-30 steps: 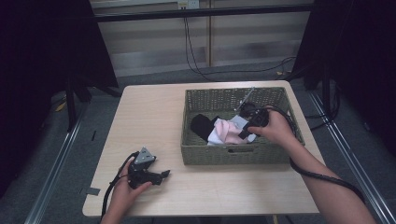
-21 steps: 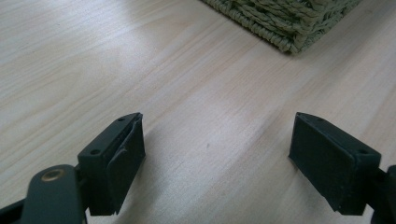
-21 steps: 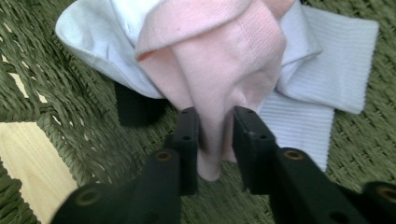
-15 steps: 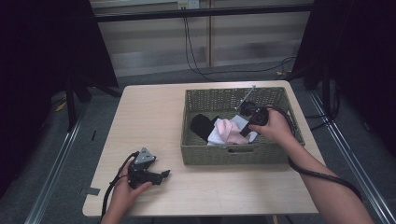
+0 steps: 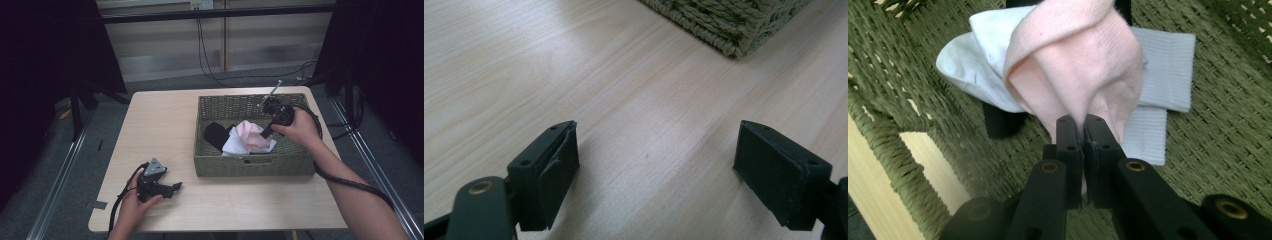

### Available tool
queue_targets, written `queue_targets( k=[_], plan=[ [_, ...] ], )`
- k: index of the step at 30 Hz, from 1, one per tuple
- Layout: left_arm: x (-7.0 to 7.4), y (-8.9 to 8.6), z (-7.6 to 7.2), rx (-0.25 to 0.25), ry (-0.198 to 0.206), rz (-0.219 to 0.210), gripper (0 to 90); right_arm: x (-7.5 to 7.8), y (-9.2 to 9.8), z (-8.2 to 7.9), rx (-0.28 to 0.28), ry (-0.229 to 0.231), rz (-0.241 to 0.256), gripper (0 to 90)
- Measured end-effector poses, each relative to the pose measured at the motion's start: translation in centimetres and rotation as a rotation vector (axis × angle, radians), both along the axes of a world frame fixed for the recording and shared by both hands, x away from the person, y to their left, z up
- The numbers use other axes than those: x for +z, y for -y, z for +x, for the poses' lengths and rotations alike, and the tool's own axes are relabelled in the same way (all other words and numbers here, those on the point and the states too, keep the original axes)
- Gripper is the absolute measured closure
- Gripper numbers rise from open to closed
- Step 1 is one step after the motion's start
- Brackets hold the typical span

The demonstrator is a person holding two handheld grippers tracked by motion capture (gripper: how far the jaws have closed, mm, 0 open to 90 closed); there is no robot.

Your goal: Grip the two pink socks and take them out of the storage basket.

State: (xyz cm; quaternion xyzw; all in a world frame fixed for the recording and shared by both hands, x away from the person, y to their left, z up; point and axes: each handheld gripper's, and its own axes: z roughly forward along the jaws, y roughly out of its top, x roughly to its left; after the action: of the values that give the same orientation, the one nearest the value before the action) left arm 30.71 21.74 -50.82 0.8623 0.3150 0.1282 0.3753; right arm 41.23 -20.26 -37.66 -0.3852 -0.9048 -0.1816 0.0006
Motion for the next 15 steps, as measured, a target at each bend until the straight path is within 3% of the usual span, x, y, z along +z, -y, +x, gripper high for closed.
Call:
queue_targets(
  k=[9,15],
  plan=[
    [0.0,0.0,0.0,0.001,-0.001,0.0,17.6,-1.2,-0.7,0.5,0.006,-0.023,-0.011,86.0],
    [0.0,0.0,0.0,0.0,-0.001,0.0,17.6,-1.1,0.6,0.3,-0.013,-0.025,0.002,86.0]
  ],
)
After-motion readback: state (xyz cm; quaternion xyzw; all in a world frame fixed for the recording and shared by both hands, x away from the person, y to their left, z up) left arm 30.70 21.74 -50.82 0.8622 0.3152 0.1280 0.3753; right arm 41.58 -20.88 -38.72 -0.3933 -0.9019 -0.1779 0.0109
